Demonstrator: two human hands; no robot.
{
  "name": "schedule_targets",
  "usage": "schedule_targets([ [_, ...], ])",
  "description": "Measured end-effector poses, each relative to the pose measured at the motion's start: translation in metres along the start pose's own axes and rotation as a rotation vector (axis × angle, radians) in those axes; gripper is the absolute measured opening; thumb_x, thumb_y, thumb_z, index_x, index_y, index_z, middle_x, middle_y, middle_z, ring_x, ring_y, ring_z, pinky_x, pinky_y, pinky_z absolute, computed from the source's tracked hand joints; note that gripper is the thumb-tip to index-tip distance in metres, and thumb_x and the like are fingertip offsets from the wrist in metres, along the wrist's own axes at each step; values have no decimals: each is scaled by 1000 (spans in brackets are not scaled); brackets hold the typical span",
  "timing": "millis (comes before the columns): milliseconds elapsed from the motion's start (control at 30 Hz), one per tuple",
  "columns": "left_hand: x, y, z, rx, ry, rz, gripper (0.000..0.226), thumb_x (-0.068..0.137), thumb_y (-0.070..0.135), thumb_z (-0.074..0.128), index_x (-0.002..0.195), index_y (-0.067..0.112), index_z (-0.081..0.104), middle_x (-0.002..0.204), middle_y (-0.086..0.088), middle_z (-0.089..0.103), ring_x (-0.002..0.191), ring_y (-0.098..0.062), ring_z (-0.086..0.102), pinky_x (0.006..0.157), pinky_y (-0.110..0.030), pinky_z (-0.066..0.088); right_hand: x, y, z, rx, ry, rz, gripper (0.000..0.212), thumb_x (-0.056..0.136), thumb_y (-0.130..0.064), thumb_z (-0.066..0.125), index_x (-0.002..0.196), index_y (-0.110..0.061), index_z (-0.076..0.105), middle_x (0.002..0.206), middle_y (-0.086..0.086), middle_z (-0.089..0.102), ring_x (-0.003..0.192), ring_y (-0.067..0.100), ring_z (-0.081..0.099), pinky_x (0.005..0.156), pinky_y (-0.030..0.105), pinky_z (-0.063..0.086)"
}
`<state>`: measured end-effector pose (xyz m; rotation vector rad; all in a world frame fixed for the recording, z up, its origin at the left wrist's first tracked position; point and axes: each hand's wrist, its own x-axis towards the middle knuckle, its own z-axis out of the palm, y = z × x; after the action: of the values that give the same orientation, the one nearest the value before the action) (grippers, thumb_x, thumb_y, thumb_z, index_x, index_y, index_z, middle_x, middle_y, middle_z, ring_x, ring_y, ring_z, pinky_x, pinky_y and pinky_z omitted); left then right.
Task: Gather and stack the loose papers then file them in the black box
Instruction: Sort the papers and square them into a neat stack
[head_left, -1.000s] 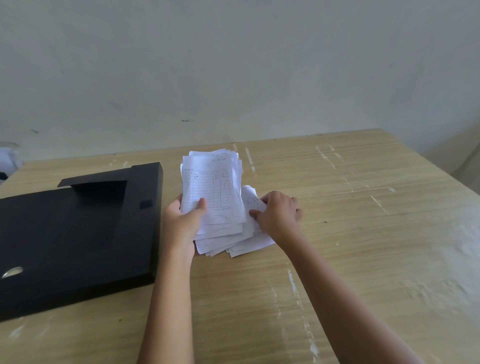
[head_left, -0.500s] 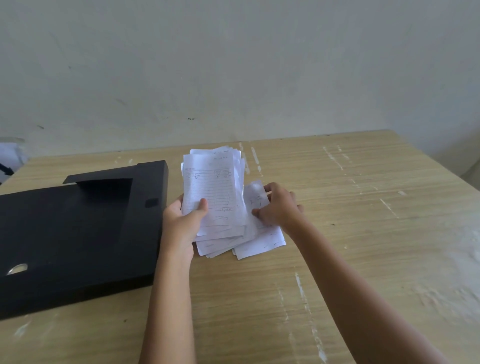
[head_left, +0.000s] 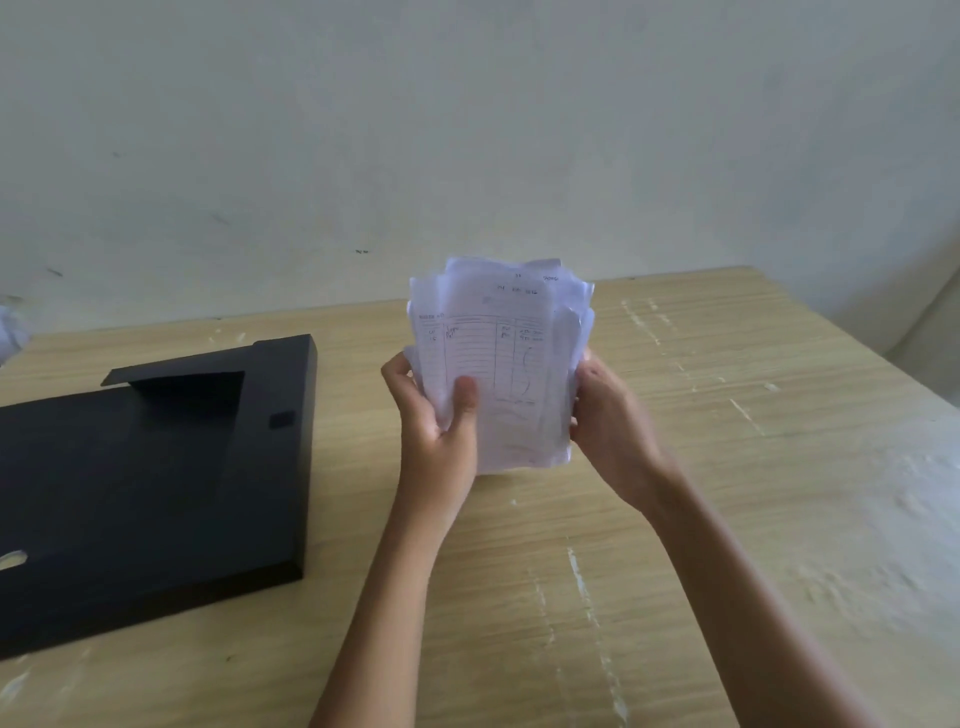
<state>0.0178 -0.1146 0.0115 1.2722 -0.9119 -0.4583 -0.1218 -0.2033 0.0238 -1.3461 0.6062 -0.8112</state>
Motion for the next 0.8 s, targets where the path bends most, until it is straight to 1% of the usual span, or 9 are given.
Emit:
schedule_targets([
  [67, -3, 4, 5, -10, -17, 7, 34, 105, 9, 50, 127, 22, 27, 120, 6, 56, 101, 11, 61, 80, -9, 50, -7, -2, 2, -8, -5, -8, 60, 101, -57, 15, 116, -30, 67, 104, -10, 75, 98, 7, 70, 83, 31, 53],
  [100, -4, 4, 7, -22, -9, 10, 36, 105, 10, 51, 128, 23, 26, 119, 6, 57, 100, 9, 62, 79, -12, 52, -10, -3, 5, -15, 1, -36, 65, 97, -62, 18, 125, -24, 62, 112, -8, 74, 106, 8, 69, 87, 31, 54],
  [200, -8, -4, 12, -29, -16, 5, 50, 101, 12, 61, 132, 27, 25, 123, 1, 61, 104, -5, 69, 79, -27, 60, -16, -2, 13, -128, 87, -138, 37, 98, -41, 48, 123, -18, 63, 115, 3, 74, 106, 17, 71, 86, 37, 59],
  [300, -7, -17, 9, 166, -81, -80, 64, 92, 20, 74, 141, 29, 32, 120, 15, 61, 111, -9, 67, 83, -29, 58, -14, 13, 6, -279, 231, -142, 11, 96, -21, 62, 105, -27, 64, 103, 1, 75, 97, 19, 73, 80, 41, 61],
  [433, -2, -12, 3, 97, -44, -89, 61, 89, 15, 78, 140, 27, 47, 121, 20, 60, 116, 0, 60, 94, -28, 55, -17, 13, -1, -228, 270, -135, 27, 87, -10, 72, 101, -30, 61, 98, -5, 74, 93, 16, 73, 75, 33, 62],
  [533, -7, 5, 6, 28, -44, 64, 49, 97, 5, 66, 139, 21, 48, 123, 4, 64, 114, -9, 63, 90, -25, 56, -20, -3, 2, -203, 199, -230, 38, 88, -1, 69, 98, -37, 61, 88, -17, 75, 88, 6, 73, 73, 25, 60],
  [633, -14, 12, 16, -9, -36, 144, 43, 102, 2, 55, 135, 23, 39, 124, 3, 61, 115, -10, 64, 92, -26, 56, -17, -11, 4, -220, 181, -290, 40, 89, -1, 68, 104, -37, 59, 91, -18, 75, 88, 3, 72, 70, 20, 57],
  [733, -12, 2, 20, 74, -103, 89, 46, 103, 3, 50, 132, 30, 26, 128, 11, 55, 115, -2, 61, 93, -24, 53, -10, 1, 2, -254, 177, -228, 37, 89, -7, 69, 105, -37, 56, 100, -5, 73, 94, 15, 73, 72, 29, 61],
  [800, -8, -11, 15, 165, -157, -36, 44, 102, 9, 55, 135, 26, 32, 123, 13, 58, 109, 2, 63, 87, -23, 54, -9, 13, -1, -254, 189, -106, 28, 90, -14, 70, 104, -35, 58, 102, 1, 73, 92, 20, 73, 70, 34, 62],
])
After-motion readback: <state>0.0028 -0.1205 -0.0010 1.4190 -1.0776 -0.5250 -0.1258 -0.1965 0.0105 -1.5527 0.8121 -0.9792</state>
